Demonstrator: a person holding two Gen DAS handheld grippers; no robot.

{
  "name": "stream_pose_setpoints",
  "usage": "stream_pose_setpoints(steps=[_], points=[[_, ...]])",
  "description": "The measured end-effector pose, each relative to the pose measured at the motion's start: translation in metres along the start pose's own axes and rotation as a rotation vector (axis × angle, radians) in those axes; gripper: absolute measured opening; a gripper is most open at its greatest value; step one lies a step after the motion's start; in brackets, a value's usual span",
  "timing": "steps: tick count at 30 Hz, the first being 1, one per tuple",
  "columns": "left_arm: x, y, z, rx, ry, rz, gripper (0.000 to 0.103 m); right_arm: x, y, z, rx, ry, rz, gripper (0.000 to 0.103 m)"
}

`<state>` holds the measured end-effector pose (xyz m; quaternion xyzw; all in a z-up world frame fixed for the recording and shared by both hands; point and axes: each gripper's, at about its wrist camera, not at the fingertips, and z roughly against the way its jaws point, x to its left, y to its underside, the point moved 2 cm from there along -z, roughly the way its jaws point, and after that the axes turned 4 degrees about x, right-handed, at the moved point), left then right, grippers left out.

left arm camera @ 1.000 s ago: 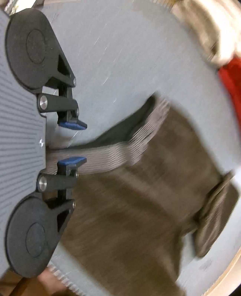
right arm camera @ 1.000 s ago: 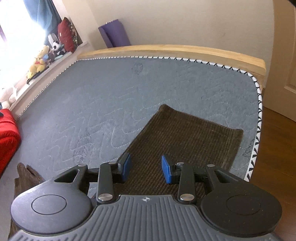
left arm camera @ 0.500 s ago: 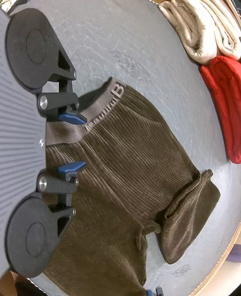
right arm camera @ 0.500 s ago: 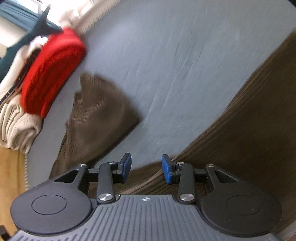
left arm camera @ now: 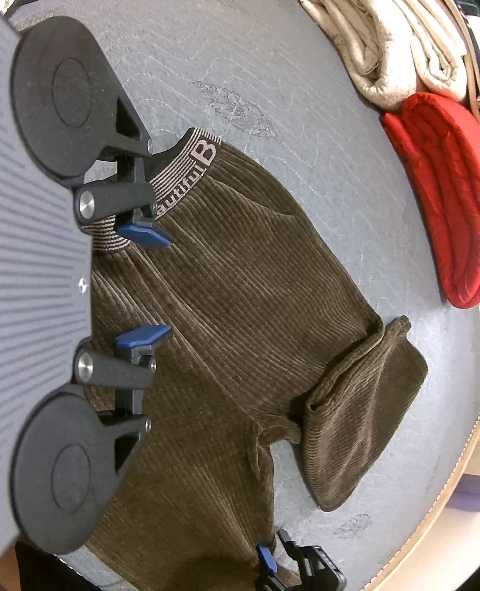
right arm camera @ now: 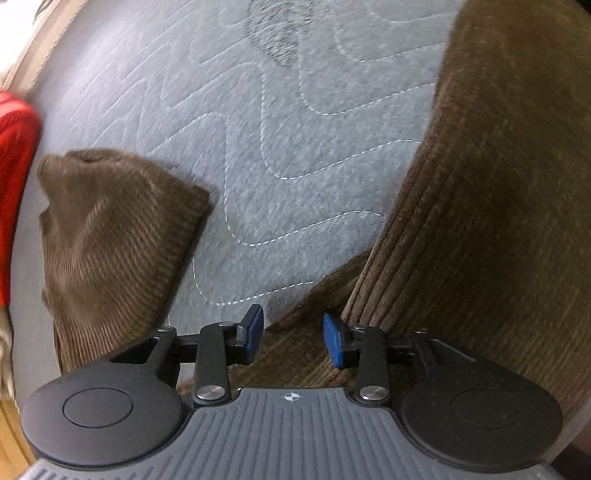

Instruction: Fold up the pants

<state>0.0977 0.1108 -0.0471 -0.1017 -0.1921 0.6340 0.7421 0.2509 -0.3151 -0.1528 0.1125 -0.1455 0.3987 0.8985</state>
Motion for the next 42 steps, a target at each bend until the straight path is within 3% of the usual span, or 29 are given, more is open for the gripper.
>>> stream_pose_setpoints(steps=[2, 5, 10, 12, 13, 19, 20, 21, 22, 23, 24, 26, 29, 31, 32, 36, 39, 41, 42], points=[[0.002, 0.001, 0.001, -0.003, 0.0, -0.001, 0.052, 0.005, 0.004, -0.002, -0.025, 0.061, 0.049, 0.015], [0.006, 0.003, 0.003, -0.005, -0.001, 0.002, 0.052, 0.012, 0.009, 0.005, -0.075, 0.051, 0.074, 0.006], [0.01, 0.005, 0.001, 0.006, 0.002, 0.014, 0.052, 0.058, 0.014, 0.033, -0.207, -0.16, 0.385, 0.004], [0.01, 0.006, -0.001, 0.014, 0.005, 0.013, 0.052, 0.055, 0.008, 0.038, -0.241, -0.097, 0.438, 0.008], [0.009, 0.006, -0.002, 0.018, 0.008, 0.01, 0.052, 0.045, 0.001, 0.044, -0.258, -0.065, 0.421, 0.009], [0.002, 0.007, -0.017, 0.054, 0.105, 0.007, 0.051, -0.02, -0.049, 0.071, -0.299, -0.107, 0.263, 0.01], [0.001, 0.009, -0.025, 0.078, 0.143, -0.008, 0.048, -0.032, -0.054, 0.074, -0.304, -0.087, 0.267, 0.011], [0.001, 0.015, -0.04, 0.14, 0.159, -0.033, 0.031, -0.047, -0.061, 0.073, -0.305, -0.064, 0.269, 0.011], [0.004, 0.026, -0.063, 0.245, 0.114, -0.068, 0.02, -0.063, -0.067, 0.074, -0.297, -0.044, 0.258, 0.011], [0.006, 0.035, -0.077, 0.3, 0.052, -0.113, 0.02, -0.076, -0.073, 0.073, -0.288, -0.038, 0.231, 0.011], [0.007, 0.04, -0.081, 0.308, 0.047, -0.15, 0.02, -0.092, -0.08, 0.071, -0.272, -0.032, 0.194, 0.011], [0.013, 0.038, -0.073, 0.293, 0.065, -0.108, 0.021, -0.135, -0.093, 0.075, -0.253, 0.002, 0.084, 0.011], [0.015, 0.035, -0.054, 0.199, 0.098, -0.08, 0.022, -0.192, -0.108, 0.091, -0.293, 0.029, -0.061, 0.011], [0.026, 0.05, -0.074, 0.301, 0.093, -0.032, 0.022, -0.227, -0.116, 0.098, -0.309, 0.066, -0.118, 0.012], [0.026, 0.055, -0.076, 0.297, 0.093, -0.054, 0.022, -0.243, -0.117, 0.1, -0.313, 0.079, -0.144, 0.012], [0.012, 0.055, -0.054, 0.245, 0.054, -0.082, 0.023, -0.3, -0.119, 0.116, -0.35, 0.028, -0.224, 0.007], [-0.003, 0.059, -0.03, 0.174, 0.165, -0.101, 0.034, -0.326, -0.116, 0.145, -0.488, 0.157, -0.208, 0.011], [-0.009, 0.072, -0.039, 0.247, 0.206, -0.139, 0.038, -0.343, -0.12, 0.151, -0.515, 0.147, -0.197, 0.017], [-0.012, 0.083, -0.049, 0.308, 0.165, -0.184, 0.038, -0.35, -0.119, 0.149, -0.497, 0.121, -0.196, 0.027]])
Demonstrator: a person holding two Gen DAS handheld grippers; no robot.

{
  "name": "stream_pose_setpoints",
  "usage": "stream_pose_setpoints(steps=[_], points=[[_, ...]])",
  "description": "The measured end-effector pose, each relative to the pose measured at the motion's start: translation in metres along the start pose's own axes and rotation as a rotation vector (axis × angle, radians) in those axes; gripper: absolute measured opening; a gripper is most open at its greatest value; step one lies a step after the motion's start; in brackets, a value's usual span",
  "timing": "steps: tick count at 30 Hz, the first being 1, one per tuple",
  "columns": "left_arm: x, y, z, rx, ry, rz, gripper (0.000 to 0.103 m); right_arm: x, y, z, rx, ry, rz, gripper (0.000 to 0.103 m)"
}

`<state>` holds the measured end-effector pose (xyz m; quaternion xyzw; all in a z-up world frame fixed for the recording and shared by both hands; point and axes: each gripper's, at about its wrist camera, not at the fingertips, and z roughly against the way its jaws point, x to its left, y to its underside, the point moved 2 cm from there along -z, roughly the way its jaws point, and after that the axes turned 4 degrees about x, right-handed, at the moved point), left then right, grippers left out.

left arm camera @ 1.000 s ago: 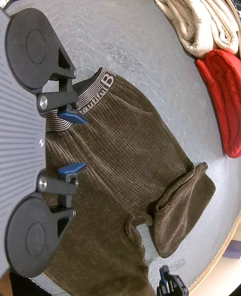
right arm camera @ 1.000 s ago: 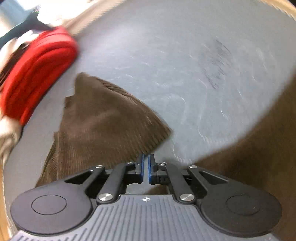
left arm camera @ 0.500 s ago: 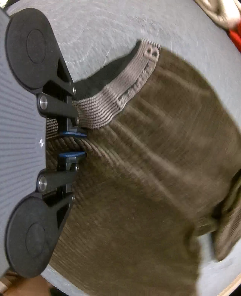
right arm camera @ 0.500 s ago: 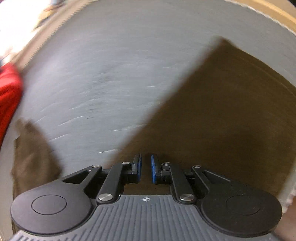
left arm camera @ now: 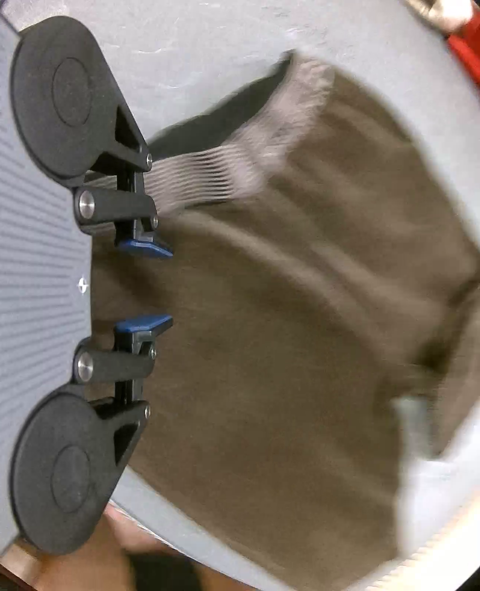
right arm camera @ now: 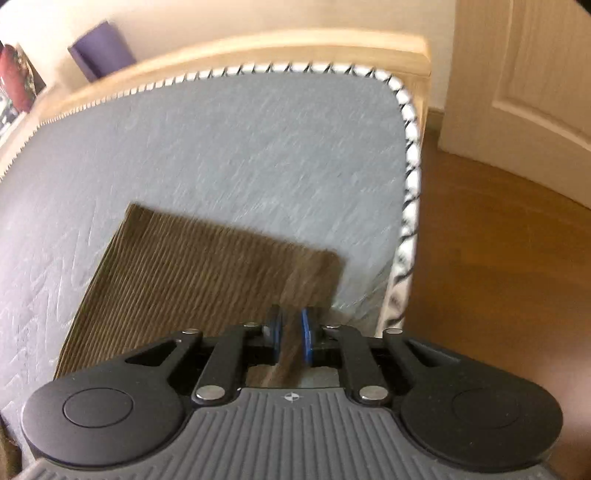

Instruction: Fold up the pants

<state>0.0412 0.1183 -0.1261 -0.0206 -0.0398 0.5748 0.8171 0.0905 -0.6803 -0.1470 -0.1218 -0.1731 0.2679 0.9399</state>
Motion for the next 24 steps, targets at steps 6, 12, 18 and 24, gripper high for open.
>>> stream_pose_setpoints(steps=[6, 12, 18, 24], points=[[0.02, 0.019, 0.021, -0.085, -0.003, 0.089, 0.038, -0.004, 0.006, -0.009, 0.058, -0.006, -0.031, 0.04], [0.022, 0.047, -0.001, 0.004, -0.025, 0.07, 0.034, 0.012, 0.01, -0.011, 0.073, 0.056, 0.036, 0.028], [0.004, 0.046, 0.03, -0.09, -0.07, 0.039, 0.036, 0.03, 0.005, 0.028, -0.125, 0.182, 0.049, 0.027], [0.009, 0.023, 0.078, -0.279, -0.083, 0.105, 0.041, 0.085, 0.022, 0.089, -0.304, -0.055, 0.173, 0.034]])
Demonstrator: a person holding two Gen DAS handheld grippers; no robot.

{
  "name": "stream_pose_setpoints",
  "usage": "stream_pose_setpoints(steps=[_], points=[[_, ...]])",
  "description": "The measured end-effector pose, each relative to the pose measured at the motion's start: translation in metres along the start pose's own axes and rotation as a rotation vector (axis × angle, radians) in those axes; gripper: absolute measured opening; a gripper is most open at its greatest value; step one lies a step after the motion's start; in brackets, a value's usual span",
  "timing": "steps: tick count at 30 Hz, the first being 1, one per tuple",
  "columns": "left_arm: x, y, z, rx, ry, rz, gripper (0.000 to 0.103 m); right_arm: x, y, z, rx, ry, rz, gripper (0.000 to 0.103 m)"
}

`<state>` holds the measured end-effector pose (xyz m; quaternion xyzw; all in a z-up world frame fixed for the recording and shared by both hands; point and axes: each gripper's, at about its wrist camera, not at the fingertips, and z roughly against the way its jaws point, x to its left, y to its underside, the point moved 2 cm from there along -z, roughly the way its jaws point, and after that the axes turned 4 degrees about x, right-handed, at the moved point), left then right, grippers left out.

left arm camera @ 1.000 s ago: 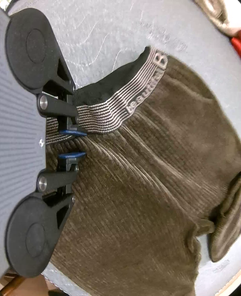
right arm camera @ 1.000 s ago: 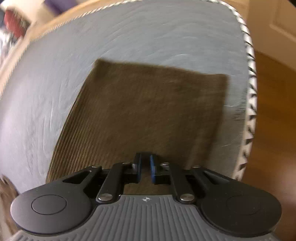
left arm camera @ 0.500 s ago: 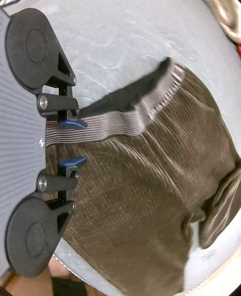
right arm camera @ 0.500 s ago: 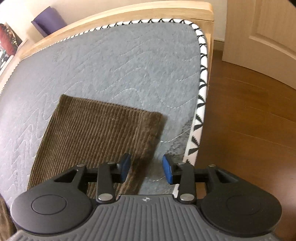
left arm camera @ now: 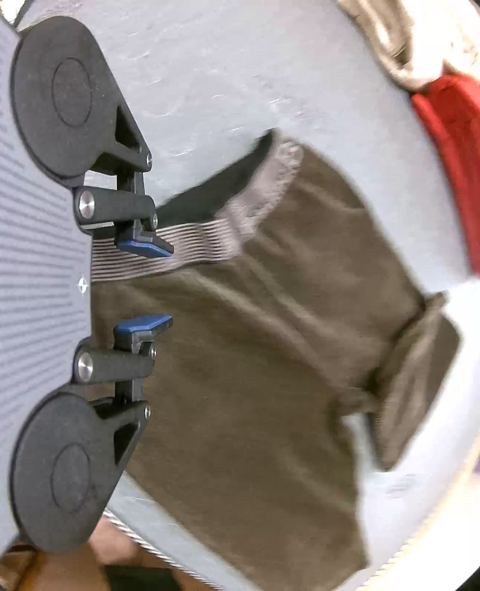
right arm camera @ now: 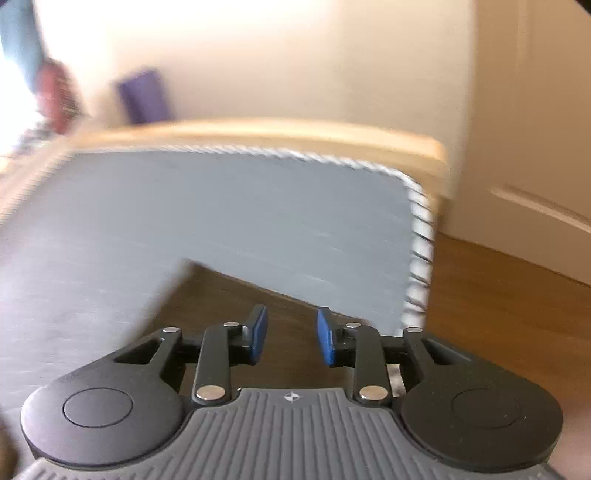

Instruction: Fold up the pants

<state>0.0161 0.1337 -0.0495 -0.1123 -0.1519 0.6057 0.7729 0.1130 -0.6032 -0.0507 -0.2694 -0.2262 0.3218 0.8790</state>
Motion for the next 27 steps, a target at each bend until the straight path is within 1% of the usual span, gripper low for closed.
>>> stream_pose_setpoints(steps=[2, 4, 5, 7, 8, 9, 10, 11, 13, 14, 15, 16, 17, 18, 20, 21, 22, 23, 24, 25, 27], points=[[-0.004, -0.015, 0.01, -0.074, -0.017, 0.024, 0.048, 0.031, 0.003, 0.016, -0.024, -0.121, 0.07, 0.035], [-0.009, -0.029, 0.022, -0.153, -0.042, 0.054, 0.056, 0.068, 0.01, 0.034, -0.06, -0.221, 0.186, 0.035], [-0.011, -0.037, 0.03, -0.194, -0.048, 0.072, 0.057, 0.086, 0.016, 0.043, -0.08, -0.257, 0.25, 0.035], [-0.013, -0.052, 0.046, -0.26, -0.052, 0.115, 0.067, 0.124, 0.031, 0.062, -0.123, -0.339, 0.386, 0.035], [-0.016, -0.058, 0.055, -0.299, -0.057, 0.147, 0.069, 0.14, 0.039, 0.071, -0.14, -0.385, 0.441, 0.035], [-0.018, -0.065, 0.061, -0.332, -0.058, 0.173, 0.074, 0.157, 0.048, 0.08, -0.155, -0.438, 0.493, 0.035], [-0.02, -0.07, 0.067, -0.362, -0.059, 0.195, 0.075, 0.174, 0.057, 0.088, -0.158, -0.496, 0.541, 0.035], [-0.022, -0.076, 0.069, -0.387, -0.064, 0.212, 0.075, 0.19, 0.067, 0.096, -0.152, -0.556, 0.582, 0.035], [-0.025, -0.088, 0.073, -0.417, -0.061, 0.243, 0.075, 0.217, 0.081, 0.104, -0.128, -0.637, 0.625, 0.035], [-0.026, -0.093, 0.072, -0.418, -0.064, 0.26, 0.075, 0.231, 0.088, 0.109, -0.101, -0.665, 0.635, 0.04], [-0.026, -0.098, 0.071, -0.415, -0.069, 0.278, 0.075, 0.246, 0.095, 0.111, -0.066, -0.695, 0.642, 0.047], [-0.026, -0.102, 0.068, -0.409, -0.07, 0.301, 0.075, 0.26, 0.101, 0.111, -0.032, -0.724, 0.648, 0.05], [-0.026, -0.107, 0.064, -0.395, -0.059, 0.327, 0.075, 0.27, 0.105, 0.108, -0.015, -0.74, 0.65, 0.056], [-0.022, -0.109, 0.063, -0.384, -0.044, 0.353, 0.074, 0.283, 0.108, 0.106, -0.003, -0.741, 0.654, 0.059], [-0.022, -0.117, 0.055, -0.35, -0.04, 0.39, 0.052, 0.303, 0.111, 0.095, 0.023, -0.718, 0.657, 0.058], [-0.021, -0.119, 0.051, -0.337, -0.043, 0.391, 0.033, 0.313, 0.111, 0.085, 0.049, -0.71, 0.645, 0.056], [-0.021, -0.122, 0.047, -0.332, -0.044, 0.39, 0.025, 0.32, 0.111, 0.073, 0.073, -0.702, 0.636, 0.051], [-0.022, -0.126, 0.045, -0.333, -0.041, 0.391, 0.024, 0.327, 0.11, 0.063, 0.095, -0.689, 0.634, 0.031], [-0.023, -0.128, 0.042, -0.337, -0.031, 0.388, 0.024, 0.333, 0.115, 0.056, 0.116, -0.675, 0.637, 0.012], [-0.025, -0.129, 0.04, -0.34, -0.023, 0.382, 0.024, 0.339, 0.113, 0.042, 0.135, -0.655, 0.631, 0.008], [-0.031, -0.135, 0.03, -0.33, -0.039, 0.356, 0.024, 0.349, 0.119, 0.024, 0.16, -0.626, 0.621, 0.007]])
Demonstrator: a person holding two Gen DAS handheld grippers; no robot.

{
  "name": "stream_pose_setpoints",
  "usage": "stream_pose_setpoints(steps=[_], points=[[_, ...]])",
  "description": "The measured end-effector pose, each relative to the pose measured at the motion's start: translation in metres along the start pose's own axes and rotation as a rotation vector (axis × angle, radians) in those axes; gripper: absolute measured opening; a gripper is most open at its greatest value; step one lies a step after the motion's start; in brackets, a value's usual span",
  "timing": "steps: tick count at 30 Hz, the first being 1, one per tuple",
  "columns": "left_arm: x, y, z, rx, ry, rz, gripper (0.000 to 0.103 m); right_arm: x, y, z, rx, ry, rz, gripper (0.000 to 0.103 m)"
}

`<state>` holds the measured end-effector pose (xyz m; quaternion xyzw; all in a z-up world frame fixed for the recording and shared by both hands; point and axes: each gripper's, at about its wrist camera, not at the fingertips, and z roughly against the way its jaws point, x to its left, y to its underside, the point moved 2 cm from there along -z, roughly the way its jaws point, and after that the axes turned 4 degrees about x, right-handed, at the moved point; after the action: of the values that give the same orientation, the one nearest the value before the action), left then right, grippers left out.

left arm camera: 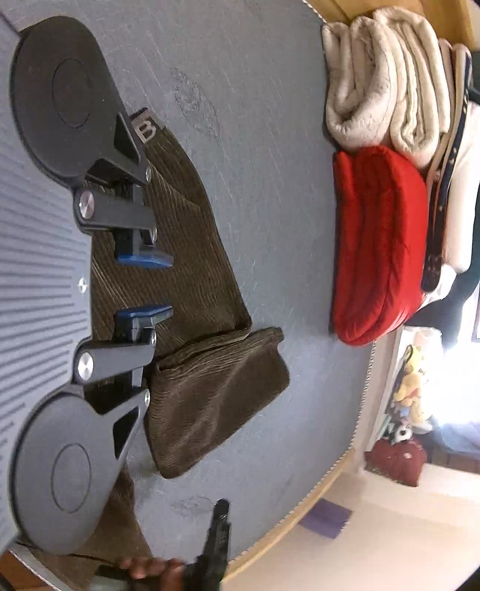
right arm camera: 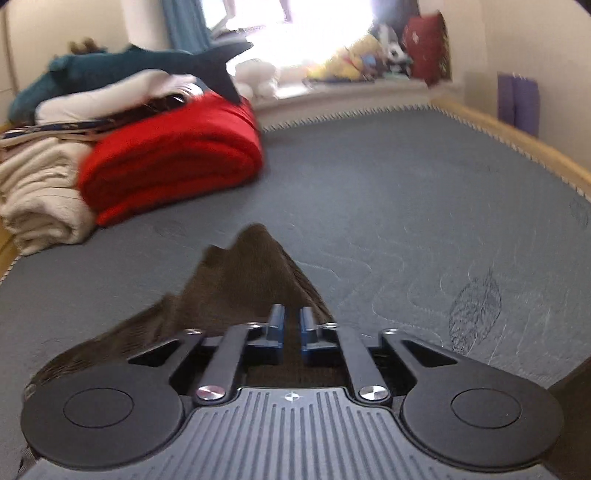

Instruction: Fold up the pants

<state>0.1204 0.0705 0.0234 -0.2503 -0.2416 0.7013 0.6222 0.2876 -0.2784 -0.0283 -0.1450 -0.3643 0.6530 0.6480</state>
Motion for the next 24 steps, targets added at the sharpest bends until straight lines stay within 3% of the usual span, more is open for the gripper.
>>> stream_pose_setpoints(steps=[4, 6, 7, 13, 15, 16, 17, 18, 21, 24], points=[[-0.009, 0.002, -0.027, 0.039, -0.036, -0.042, 0.025, -0.003, 0.005, -0.051, 0.069, 0.028, -0.018, 0.014], [-0.007, 0.0, -0.039, 0.06, -0.023, -0.026, 0.025, -0.006, 0.01, -0.071, 0.109, 0.025, -0.012, 0.039], [-0.005, 0.0, -0.044, 0.069, -0.022, -0.021, 0.025, -0.008, 0.013, -0.082, 0.127, 0.027, -0.004, 0.043], [0.007, -0.011, -0.056, 0.078, -0.035, 0.0, 0.026, -0.022, 0.024, -0.121, 0.247, 0.095, 0.023, 0.05], [0.012, -0.015, -0.059, 0.085, -0.039, 0.016, 0.026, -0.026, 0.028, -0.126, 0.282, 0.068, 0.017, 0.046], [0.014, -0.016, -0.06, 0.087, -0.04, 0.021, 0.026, -0.027, 0.029, -0.126, 0.296, 0.03, 0.014, 0.036], [0.015, -0.017, -0.062, 0.09, -0.043, 0.023, 0.026, -0.022, 0.027, -0.127, 0.293, 0.003, 0.03, 0.015], [0.014, -0.018, -0.061, 0.091, -0.045, 0.022, 0.026, -0.016, 0.024, -0.122, 0.273, -0.008, 0.071, 0.01], [0.015, -0.02, -0.059, 0.089, -0.045, 0.017, 0.026, 0.004, 0.01, -0.092, 0.198, -0.099, 0.171, 0.008], [0.018, -0.02, -0.055, 0.083, -0.039, 0.023, 0.026, 0.04, -0.002, -0.033, 0.094, -0.288, 0.341, 0.007]])
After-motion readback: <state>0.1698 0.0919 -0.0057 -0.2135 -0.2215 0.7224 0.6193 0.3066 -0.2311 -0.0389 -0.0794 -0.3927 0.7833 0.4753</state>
